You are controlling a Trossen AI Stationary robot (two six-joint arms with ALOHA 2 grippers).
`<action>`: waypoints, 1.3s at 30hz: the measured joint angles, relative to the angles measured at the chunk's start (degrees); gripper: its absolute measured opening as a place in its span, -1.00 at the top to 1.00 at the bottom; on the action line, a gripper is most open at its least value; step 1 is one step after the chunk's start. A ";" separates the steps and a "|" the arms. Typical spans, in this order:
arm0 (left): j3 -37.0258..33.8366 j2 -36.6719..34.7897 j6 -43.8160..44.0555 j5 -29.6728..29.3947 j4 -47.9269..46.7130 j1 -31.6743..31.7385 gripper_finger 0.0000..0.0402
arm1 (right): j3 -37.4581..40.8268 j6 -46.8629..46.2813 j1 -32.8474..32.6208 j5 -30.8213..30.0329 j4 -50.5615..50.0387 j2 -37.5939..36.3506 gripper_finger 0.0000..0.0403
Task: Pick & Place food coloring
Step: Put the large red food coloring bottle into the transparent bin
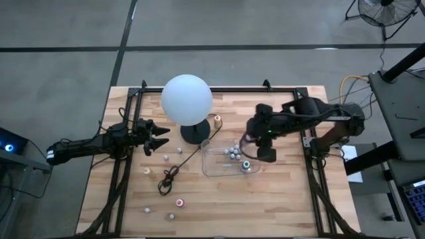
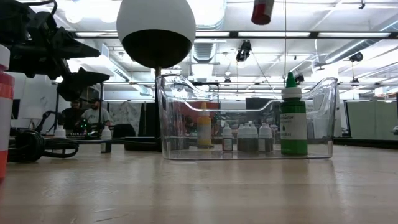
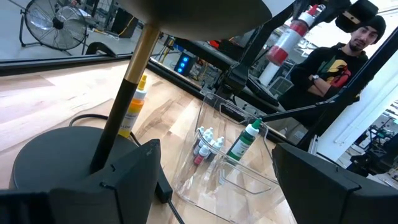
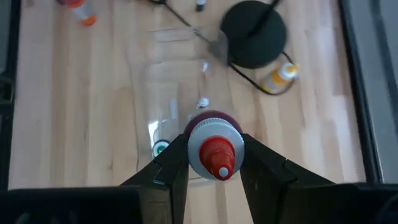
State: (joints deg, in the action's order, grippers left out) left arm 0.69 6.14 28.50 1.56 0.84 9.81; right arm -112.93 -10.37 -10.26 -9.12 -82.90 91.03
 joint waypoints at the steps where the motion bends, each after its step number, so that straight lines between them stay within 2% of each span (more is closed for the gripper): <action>1: 0.00 0.01 0.01 0.01 0.00 0.01 -0.39 | -0.76 1.39 0.02 1.23 -0.14 0.90 0.47; 4: 0.00 0.00 0.00 0.00 0.00 -0.01 -0.39 | -2.15 5.20 -0.01 4.63 -0.55 2.84 0.47; 7: 0.00 -0.01 -0.01 0.00 0.00 0.00 -0.39 | -2.26 8.11 0.00 5.37 -0.49 4.02 0.47; 14: 0.00 0.01 -0.01 0.00 0.00 -0.01 -0.39 | 0.61 12.32 0.79 6.59 0.11 5.62 0.47; 18: 0.00 -0.01 -0.01 0.00 0.00 0.01 -0.39 | 4.09 14.27 1.20 8.08 3.66 5.85 0.47; 22: -0.01 0.00 -0.01 0.00 0.00 0.00 -0.39 | 8.35 14.02 1.64 11.18 8.12 5.83 0.47; 39: -0.01 0.00 0.00 0.00 0.00 0.00 -0.39 | 21.36 13.57 1.79 11.36 19.08 5.69 0.47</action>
State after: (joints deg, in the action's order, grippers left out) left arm 0.68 6.15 28.50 1.56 0.84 9.81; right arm -91.56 3.20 -8.47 2.24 -63.82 96.73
